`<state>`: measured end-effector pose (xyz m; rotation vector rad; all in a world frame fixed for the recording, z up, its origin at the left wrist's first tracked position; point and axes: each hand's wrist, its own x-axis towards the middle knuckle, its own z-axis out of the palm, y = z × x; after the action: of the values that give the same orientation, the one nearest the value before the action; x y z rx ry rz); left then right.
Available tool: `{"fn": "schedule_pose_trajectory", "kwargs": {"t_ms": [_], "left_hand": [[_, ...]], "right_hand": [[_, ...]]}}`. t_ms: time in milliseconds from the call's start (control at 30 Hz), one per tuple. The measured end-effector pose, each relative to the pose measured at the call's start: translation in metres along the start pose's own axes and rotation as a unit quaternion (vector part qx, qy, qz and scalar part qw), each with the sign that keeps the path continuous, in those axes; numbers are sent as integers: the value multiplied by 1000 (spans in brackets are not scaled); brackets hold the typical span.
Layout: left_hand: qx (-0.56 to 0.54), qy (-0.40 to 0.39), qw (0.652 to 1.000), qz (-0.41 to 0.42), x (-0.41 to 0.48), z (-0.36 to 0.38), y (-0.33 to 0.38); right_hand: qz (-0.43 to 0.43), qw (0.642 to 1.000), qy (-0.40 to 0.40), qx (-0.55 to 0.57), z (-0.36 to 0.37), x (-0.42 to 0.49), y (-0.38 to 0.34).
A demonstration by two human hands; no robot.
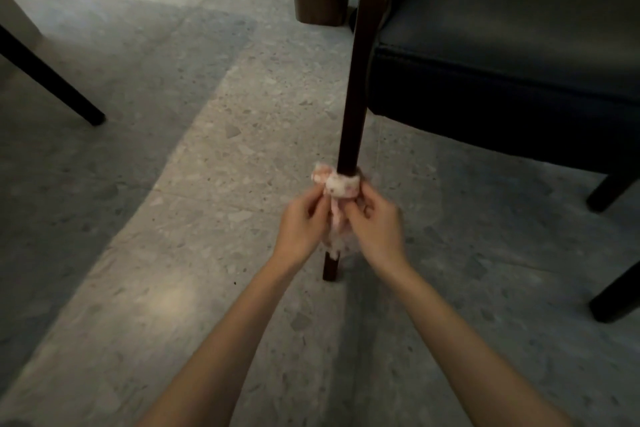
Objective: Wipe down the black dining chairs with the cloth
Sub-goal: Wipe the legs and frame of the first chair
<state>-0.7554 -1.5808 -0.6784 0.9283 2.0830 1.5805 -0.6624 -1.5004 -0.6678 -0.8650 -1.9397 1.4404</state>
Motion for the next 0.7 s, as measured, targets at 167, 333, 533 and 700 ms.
{"fn": "schedule_pose_trajectory", "kwargs": {"t_ms": [167,333,533,700], "left_hand": [[45,18,999,24,18,-4,12],[144,-64,983,-89,-22,9,-38],[191,-130,962,-144,-53,3,-40],[148,-67,984,-75,-59,-8,23]], "right_hand": [[-24,1000,16,-8,0,3,-9],[90,990,-37,-103,11,-28,49],[172,976,-101,-89,0,-46,51],[42,987,-66,-138,-42,-54,-15]]}}
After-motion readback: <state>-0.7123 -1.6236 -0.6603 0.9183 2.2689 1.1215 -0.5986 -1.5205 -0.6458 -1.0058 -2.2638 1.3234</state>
